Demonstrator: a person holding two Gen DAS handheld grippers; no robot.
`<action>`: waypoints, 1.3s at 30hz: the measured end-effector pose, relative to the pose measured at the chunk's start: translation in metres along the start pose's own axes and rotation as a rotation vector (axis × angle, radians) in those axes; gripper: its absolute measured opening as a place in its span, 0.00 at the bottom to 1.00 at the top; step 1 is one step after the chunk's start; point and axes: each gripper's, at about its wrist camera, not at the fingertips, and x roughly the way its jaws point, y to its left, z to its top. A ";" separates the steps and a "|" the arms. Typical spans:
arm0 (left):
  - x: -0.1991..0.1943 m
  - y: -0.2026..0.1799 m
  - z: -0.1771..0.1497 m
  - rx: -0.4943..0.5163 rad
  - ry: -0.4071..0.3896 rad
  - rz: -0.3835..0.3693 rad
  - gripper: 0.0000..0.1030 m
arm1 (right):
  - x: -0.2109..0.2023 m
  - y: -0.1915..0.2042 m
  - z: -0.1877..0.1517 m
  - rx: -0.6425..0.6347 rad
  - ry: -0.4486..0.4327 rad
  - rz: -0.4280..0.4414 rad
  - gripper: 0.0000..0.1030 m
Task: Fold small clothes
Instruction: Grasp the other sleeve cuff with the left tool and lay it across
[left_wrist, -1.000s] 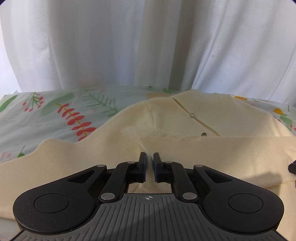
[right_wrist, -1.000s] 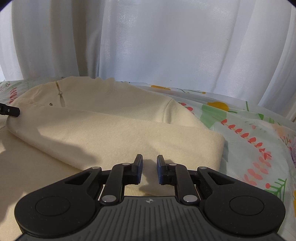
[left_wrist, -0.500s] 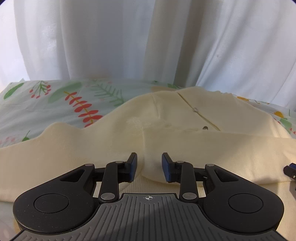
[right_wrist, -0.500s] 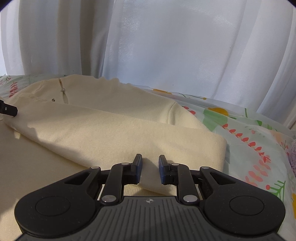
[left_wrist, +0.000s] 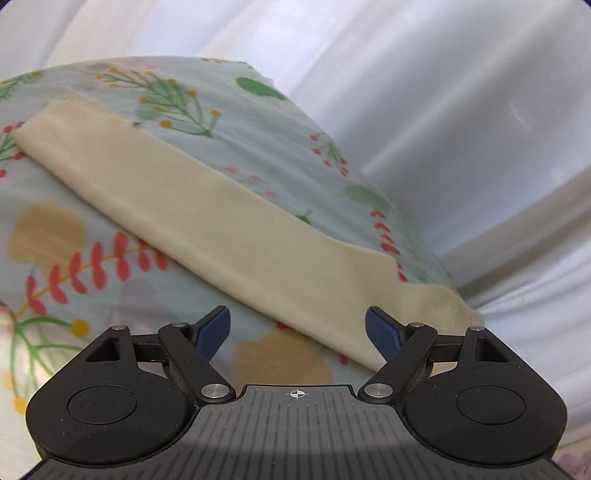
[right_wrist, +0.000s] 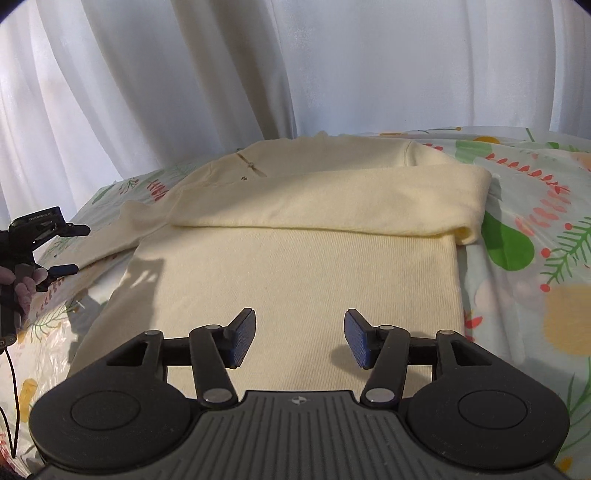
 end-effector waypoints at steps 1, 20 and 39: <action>-0.006 0.019 0.009 -0.065 -0.027 0.028 0.82 | -0.004 -0.002 -0.003 0.003 0.019 -0.012 0.53; -0.015 0.164 0.067 -0.666 -0.244 -0.044 0.36 | -0.004 -0.016 0.012 0.128 -0.022 0.011 0.54; -0.065 -0.094 0.031 0.330 -0.359 -0.320 0.09 | -0.022 -0.011 0.004 0.148 -0.090 -0.014 0.53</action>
